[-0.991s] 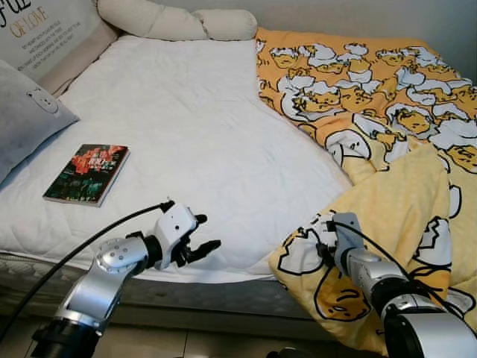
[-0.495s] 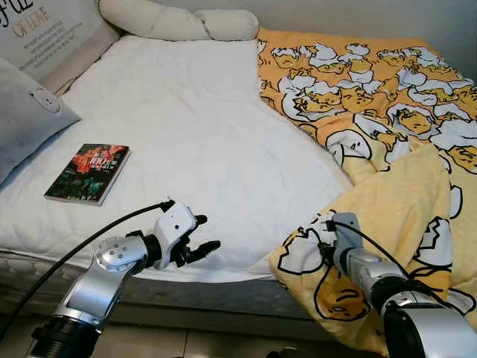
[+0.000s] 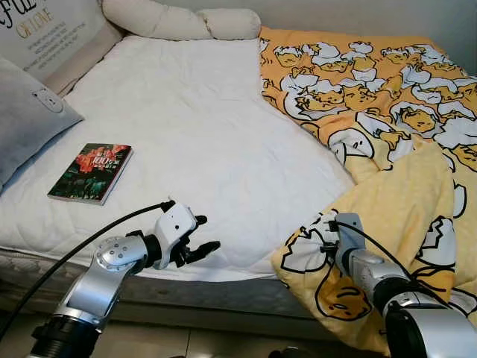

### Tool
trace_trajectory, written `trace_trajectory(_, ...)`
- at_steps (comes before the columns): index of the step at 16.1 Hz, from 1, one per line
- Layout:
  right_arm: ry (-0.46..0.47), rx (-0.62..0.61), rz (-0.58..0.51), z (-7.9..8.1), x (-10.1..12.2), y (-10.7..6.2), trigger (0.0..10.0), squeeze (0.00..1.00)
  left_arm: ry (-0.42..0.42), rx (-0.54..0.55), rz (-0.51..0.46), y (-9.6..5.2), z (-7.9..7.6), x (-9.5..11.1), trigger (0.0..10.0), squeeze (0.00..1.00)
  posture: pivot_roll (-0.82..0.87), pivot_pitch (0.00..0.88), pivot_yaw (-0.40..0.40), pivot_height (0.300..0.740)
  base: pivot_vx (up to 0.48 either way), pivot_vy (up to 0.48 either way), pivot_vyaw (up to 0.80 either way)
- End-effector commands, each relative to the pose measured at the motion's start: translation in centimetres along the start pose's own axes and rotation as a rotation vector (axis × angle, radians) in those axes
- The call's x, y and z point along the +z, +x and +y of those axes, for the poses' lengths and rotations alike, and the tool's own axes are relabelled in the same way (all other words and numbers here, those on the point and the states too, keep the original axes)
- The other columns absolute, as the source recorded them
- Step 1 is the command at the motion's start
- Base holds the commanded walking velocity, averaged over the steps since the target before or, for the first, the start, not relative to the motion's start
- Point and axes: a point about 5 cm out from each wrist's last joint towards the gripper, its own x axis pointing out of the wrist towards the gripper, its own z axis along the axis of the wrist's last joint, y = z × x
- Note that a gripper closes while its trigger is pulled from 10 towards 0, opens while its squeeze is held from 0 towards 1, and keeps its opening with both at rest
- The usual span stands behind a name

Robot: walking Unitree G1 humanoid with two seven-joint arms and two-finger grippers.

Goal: Clean up the room

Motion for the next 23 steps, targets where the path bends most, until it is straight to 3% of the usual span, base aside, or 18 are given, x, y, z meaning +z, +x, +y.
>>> trace_trajectory(1, 0.013, 0.002, 0.008, -0.6, -0.6, -0.1, 0.0, 0.0, 0.02, -0.008, 0.005, 0.1, 0.2, 0.2, 10.0, 0.0, 0.05, 0.0, 0.002, 0.74, 0.0, 0.0, 0.0)
trace_trajectory(4, 0.0, 0.08, -0.003, -0.9, -0.7, -0.3, 0.0, 0.0, 0.014, 0.0, 0.008, 0.1, 0.0, 0.0, 10.0, 0.0, 0.04, 0.0, -0.006, 0.74, 0.0, 0.0, 0.0)
trace_trajectory(8, -0.085, 0.305, 0.008, -1.3, -1.5, -0.9, 0.0, 0.0, -0.001, -0.014, 0.012, 0.0, -0.7, -0.3, 10.0, 0.0, 0.02, 0.0, -0.006, 0.74, 0.0, 0.0, 0.0)
trace_trajectory(11, -0.239, 0.718, -0.002, -1.1, -2.7, -3.2, 0.0, 0.0, -0.006, -0.053, 0.017, -0.3, -1.8, -0.6, 10.0, 0.0, -0.01, 0.0, -0.004, 0.74, 0.0, 0.0, 0.0)
trace_trajectory(12, -0.277, 0.714, 0.002, -1.4, -3.0, -3.5, 0.0, 0.0, -0.005, -0.059, 0.018, -0.2, -2.0, -0.6, 10.0, 0.0, -0.01, 0.0, -0.005, 0.74, 0.0, 0.0, 0.0)
trace_trajectory(13, -0.272, 0.641, -0.033, -1.7, -2.6, -3.2, 4.0, 0.0, -0.004, -0.06, 0.018, -0.1, -2.1, -0.6, 10.0, 0.0, -0.01, 0.0, -0.003, 0.74, 0.0, 0.0, 0.0)
trace_trajectory(14, -0.263, 0.594, -0.067, -1.6, -2.0, -3.0, 10.0, 0.0, -0.005, -0.06, 0.016, -0.1, -2.2, -0.6, 10.0, 0.0, -0.02, 0.003, 0.001, 0.74, 0.0, 0.0, 0.0)
trace_trajectory(15, -0.216, 0.539, -0.129, -1.2, -0.9, -2.6, 10.0, 0.0, -0.004, -0.064, 0.014, 0.1, -2.4, -0.5, 10.0, 0.0, -0.02, 0.006, 0.005, 0.74, 0.0, 0.0, 0.0)
trace_trajectory(16, -0.176, 0.51, -0.17, -0.7, 0.0, -2.5, 10.0, 0.56, -0.004, -0.065, 0.014, 0.1, -2.5, -0.6, 10.0, 0.0, -0.02, 0.005, 0.006, 0.74, 0.0, 0.0, 0.0)
trace_trajectory(17, -0.138, 0.467, -0.198, -0.2, 0.9, -2.3, 10.0, 1.0, -0.004, -0.065, 0.014, 0.2, -2.5, -0.5, 10.0, 0.0, -0.02, 0.002, 0.009, 0.74, 0.0, 0.0, 0.0)
trace_trajectory(20, -0.098, 0.278, -0.245, 0.6, 3.9, -1.5, 10.0, 1.0, 0.001, -0.057, 0.001, 0.6, -2.3, 0.0, 10.0, 0.0, -0.01, 0.0, 0.011, 0.74, 0.0, 0.0, 0.0)
trace_trajectory(23, -0.141, 0.217, -0.229, 1.7, 4.8, -1.0, 10.0, 1.0, 0.007, -0.041, -0.008, 0.9, -2.0, 0.3, 10.0, 0.0, 0.01, 0.0, 0.006, 0.74, 0.0, 0.0, 0.0)
